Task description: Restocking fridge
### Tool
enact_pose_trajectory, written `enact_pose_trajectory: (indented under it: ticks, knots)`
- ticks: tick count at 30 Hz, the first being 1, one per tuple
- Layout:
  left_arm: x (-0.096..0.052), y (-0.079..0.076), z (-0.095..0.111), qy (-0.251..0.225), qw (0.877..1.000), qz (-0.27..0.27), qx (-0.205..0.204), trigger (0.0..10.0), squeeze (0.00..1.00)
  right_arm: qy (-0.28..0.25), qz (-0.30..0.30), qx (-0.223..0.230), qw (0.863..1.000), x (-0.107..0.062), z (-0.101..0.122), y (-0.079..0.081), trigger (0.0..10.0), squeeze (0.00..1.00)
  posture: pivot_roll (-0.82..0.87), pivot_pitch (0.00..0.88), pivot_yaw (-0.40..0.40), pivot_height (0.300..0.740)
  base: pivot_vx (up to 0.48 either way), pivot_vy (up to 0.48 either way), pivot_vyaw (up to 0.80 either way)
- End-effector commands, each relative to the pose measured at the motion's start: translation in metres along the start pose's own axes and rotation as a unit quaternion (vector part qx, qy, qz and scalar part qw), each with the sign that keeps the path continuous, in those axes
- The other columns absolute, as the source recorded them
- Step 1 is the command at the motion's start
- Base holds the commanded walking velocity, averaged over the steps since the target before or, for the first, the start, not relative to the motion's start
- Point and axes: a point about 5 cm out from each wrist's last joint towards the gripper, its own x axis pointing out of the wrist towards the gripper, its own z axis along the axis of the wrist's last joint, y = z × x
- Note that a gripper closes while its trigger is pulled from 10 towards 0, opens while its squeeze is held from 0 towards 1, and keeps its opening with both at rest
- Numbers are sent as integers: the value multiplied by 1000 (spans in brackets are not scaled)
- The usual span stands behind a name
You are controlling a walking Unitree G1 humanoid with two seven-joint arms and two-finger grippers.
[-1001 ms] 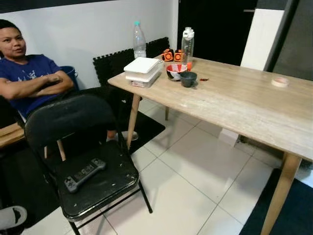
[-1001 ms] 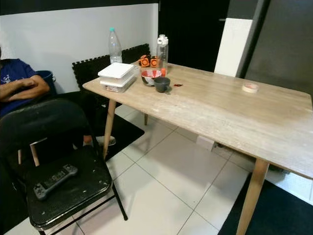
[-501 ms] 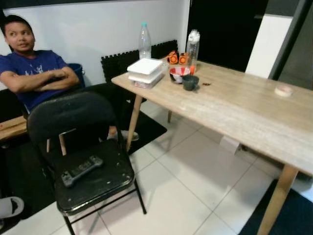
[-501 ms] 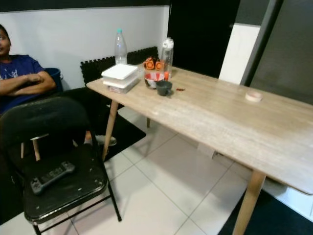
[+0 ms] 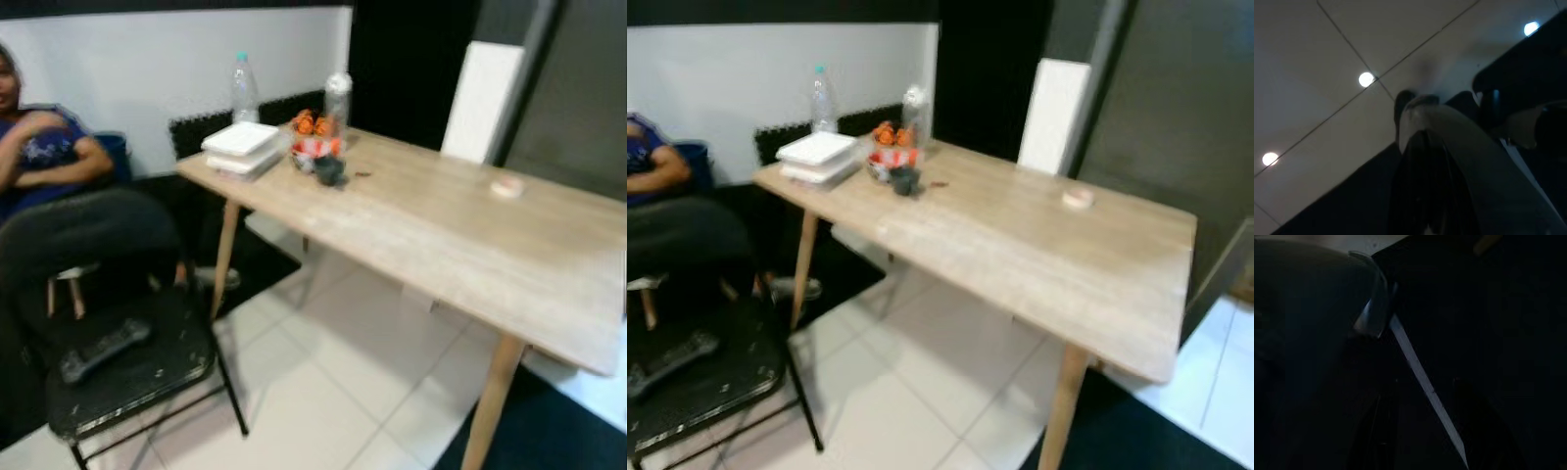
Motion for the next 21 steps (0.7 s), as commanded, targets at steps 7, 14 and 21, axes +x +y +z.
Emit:
enact_pose_trajectory:
  ticks: [7, 14, 21]
  knots:
    - [-1, 6, 1, -3, 1000, 11, -7, 10000, 0, -4, 6, -8, 1000, 1, 4, 6, 10000, 0, -97, 0, 16, 740, 0, 0, 0]
    - [-1, 6, 2, -10, 1000, 14, -19, 10000, 0, -4, 6, -7, 1000, 1, 4, 6, 10000, 0, -97, 0, 16, 740, 0, 0, 0]
    - [-1, 6, 2, -9, 1000, 16, -15, 10000, 0, -7, 6, -7, 1000, 1, 4, 6, 10000, 0, -98, 0, 20, 740, 0, 0, 0]
